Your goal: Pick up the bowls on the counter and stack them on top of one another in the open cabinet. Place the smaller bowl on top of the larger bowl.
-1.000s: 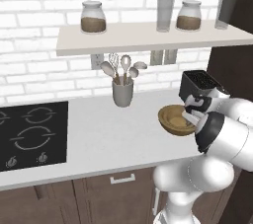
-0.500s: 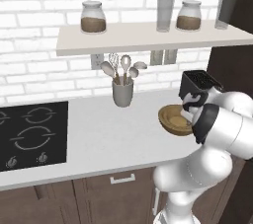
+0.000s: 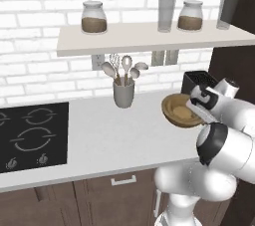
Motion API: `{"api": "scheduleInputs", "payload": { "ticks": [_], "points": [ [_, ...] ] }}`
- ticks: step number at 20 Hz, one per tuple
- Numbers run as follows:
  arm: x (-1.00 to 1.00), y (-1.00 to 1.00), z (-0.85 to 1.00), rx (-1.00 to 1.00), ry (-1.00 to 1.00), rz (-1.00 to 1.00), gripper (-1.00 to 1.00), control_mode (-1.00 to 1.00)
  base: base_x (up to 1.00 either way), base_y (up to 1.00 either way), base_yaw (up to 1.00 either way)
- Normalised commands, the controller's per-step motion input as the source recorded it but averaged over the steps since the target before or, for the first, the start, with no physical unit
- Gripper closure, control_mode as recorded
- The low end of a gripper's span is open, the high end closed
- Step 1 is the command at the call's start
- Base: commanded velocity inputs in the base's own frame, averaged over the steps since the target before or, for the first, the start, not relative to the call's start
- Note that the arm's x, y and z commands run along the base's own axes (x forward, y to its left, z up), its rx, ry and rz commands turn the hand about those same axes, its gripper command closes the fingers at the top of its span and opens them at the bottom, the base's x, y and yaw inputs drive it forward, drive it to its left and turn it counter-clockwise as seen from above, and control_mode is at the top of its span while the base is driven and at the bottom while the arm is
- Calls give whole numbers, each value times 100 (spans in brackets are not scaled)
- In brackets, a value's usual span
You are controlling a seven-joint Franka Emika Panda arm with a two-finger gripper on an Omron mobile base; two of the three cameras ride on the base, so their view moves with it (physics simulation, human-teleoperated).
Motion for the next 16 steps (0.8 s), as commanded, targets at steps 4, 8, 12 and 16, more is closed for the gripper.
{"api": "scheduleInputs", "payload": {
  "ticks": [4, 8, 12, 16],
  "points": [
    [-58, 36, 100, -16, -40, 9, 100, -100, 0, 0, 0],
    [-60, 40, 100, -17, -28, 9, 100, -100, 0, 0, 0],
    [-58, 46, 100, -14, -20, 6, 100, -100, 0, 0, 0],
    [-42, 49, 100, -6, -10, 5, 100, -100, 0, 0, 0]
  ]
}}
